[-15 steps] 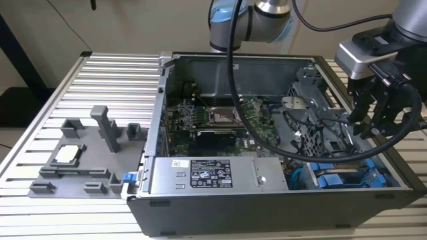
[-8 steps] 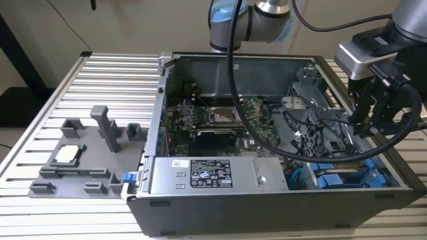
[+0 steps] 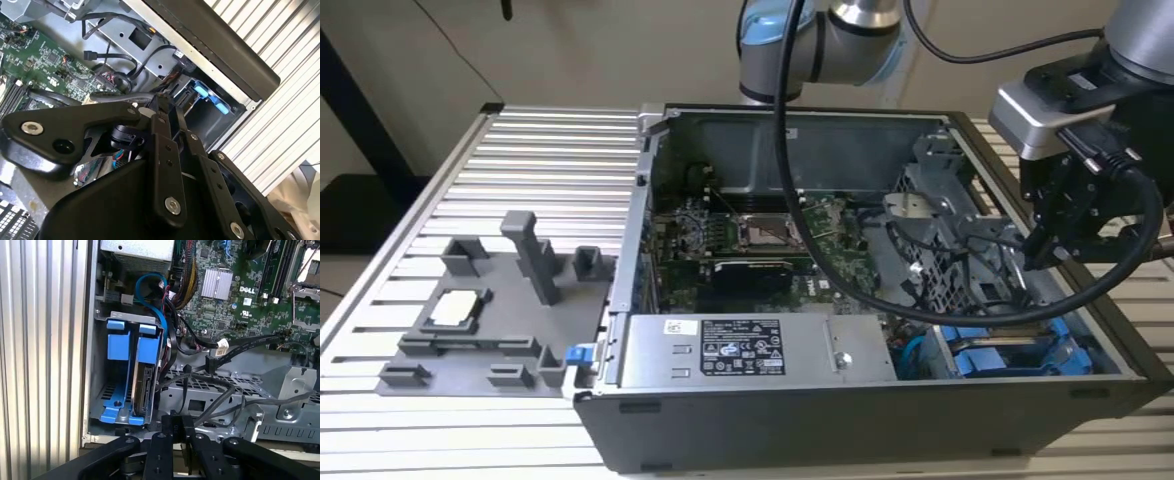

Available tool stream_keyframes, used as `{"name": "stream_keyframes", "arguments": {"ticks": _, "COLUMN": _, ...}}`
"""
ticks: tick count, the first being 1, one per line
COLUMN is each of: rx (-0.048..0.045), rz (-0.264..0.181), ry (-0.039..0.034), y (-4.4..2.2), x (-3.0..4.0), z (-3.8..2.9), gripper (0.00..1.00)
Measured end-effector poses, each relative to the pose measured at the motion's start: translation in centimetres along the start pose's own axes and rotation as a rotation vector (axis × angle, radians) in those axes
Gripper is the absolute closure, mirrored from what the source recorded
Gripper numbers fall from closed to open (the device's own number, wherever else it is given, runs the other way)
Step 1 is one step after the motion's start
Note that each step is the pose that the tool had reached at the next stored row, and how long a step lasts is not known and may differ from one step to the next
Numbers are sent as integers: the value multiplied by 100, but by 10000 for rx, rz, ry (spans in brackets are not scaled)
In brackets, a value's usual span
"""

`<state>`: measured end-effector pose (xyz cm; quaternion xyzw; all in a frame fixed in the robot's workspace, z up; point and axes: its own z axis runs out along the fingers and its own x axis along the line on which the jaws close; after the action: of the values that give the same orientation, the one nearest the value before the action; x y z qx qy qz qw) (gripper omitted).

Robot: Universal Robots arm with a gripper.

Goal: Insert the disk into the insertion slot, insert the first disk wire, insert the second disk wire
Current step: 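Insert the first disk wire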

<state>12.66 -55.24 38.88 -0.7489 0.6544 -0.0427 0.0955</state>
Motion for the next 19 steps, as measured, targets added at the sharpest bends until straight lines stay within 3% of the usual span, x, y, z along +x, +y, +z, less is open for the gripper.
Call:
{"name": "stream_keyframes", "arguments": {"ticks": 14, "rx": -23, "rz": 3, "ry": -4, "y": -6, "x": 1, "z": 3, "gripper": 81}}
{"name": "stream_keyframes", "arguments": {"ticks": 15, "rx": -102, "rz": 11, "ry": -12, "y": -21, "x": 4, "z": 7, "gripper": 81}}
{"name": "stream_keyframes", "arguments": {"ticks": 19, "rx": -694, "rz": 59, "ry": -78, "y": -127, "x": 19, "z": 29, "gripper": 81}}
